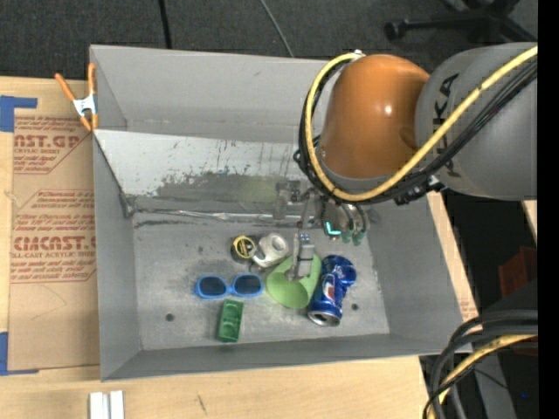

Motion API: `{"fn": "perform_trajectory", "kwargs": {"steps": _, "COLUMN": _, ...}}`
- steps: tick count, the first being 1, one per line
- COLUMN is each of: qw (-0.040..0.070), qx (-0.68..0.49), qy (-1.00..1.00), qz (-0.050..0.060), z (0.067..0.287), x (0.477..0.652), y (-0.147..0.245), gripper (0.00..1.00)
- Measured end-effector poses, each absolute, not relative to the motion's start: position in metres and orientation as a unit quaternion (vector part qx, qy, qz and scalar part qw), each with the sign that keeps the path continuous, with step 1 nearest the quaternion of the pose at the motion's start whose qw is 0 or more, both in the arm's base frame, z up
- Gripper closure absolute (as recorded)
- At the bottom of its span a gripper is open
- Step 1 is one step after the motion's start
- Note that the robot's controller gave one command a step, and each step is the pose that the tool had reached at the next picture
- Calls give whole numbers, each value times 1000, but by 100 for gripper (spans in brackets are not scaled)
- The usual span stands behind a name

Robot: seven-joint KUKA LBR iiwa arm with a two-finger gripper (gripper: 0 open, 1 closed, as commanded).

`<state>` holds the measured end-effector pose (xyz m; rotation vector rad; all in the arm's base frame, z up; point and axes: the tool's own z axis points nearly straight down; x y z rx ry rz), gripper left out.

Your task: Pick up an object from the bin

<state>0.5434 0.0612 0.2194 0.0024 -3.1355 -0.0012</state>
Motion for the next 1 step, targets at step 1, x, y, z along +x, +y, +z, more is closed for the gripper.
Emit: {"fn": "perform_trajectory", "kwargs": {"steps": 1, "qw": -1, "qx": 0, "qy": -1000, "qz": -1, "z": 223, "x": 545, "y": 61, "gripper": 100}}
